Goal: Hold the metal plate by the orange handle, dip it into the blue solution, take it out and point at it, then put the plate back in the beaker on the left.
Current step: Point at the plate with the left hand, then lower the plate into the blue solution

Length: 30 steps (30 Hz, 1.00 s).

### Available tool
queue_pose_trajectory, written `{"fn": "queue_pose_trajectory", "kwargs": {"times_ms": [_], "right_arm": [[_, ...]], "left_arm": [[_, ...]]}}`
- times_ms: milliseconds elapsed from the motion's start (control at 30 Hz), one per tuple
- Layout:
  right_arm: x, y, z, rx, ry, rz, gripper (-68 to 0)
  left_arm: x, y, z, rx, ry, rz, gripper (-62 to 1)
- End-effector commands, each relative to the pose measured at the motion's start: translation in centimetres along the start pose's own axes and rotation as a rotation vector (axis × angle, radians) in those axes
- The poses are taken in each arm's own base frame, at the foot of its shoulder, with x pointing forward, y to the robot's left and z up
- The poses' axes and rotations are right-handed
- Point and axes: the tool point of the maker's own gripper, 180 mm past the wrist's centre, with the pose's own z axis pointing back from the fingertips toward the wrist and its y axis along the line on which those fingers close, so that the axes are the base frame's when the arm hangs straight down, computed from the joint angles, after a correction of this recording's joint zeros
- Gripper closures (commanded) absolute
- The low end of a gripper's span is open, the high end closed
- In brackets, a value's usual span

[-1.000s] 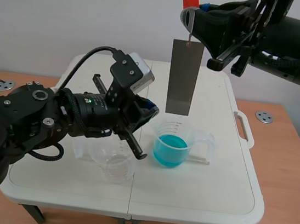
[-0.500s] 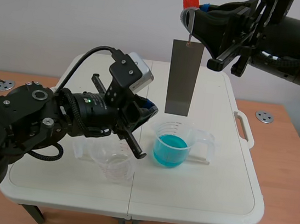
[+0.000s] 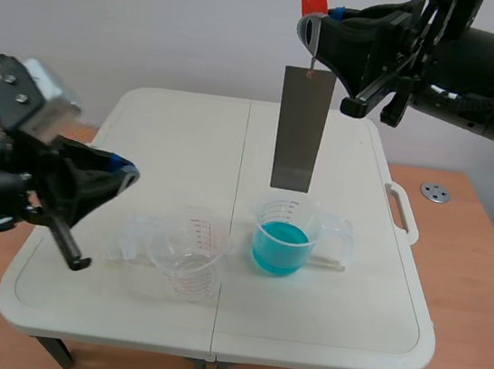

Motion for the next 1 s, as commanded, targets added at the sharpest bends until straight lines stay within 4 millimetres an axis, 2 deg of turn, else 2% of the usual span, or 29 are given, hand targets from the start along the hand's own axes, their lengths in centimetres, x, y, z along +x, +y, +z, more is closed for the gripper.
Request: {"fn": "queue_pose_trajectory", "kwargs": {"times_ms": [0, 200, 367, 533, 667, 833, 967], "right_arm": [[1.0, -0.3, -0.1, 0.003, -0.032, 0.008, -1.3], [-0.8, -1.3, 0.1, -0.028, -0.015, -0.045, -1.3], [-2.4, -1.6, -0.1, -0.049, 0.008, -0.070, -1.3], [-3.1, -1.4, -0.2, -0.045, 0.009, -0.086, -1.3], [-4.2, -1.5, -0.2, -0.050, 0.017, -0.115, -1.3], [-6.1, -1.9, -0.1, -0.076, 0.043, -0.128, -1.3], [-7.3, -2.1, 0.1, -0.090, 0.060, -0.130, -1.3]], "left_arm": [[-0.3, 0.5, 1.6, 0.011, 0.009, 0.011, -1.5], [-3.7, 2.1, 8.0, 0.052, 0.148, 0.074, -1.5], [-8.3, 1.0, 13.3, 0.070, 0.328, 0.130, -1.5], [-13.3, -2.5, 18.2, 0.051, 0.508, 0.238, -1.5], [-16.1, -5.1, 21.4, 0.053, 0.610, 0.316, -1.5], [-18.5, -8.6, 23.8, 0.047, 0.694, 0.407, -1.5], [-19.7, -12.3, 24.8, 0.005, 0.740, 0.459, -1.5]]}}
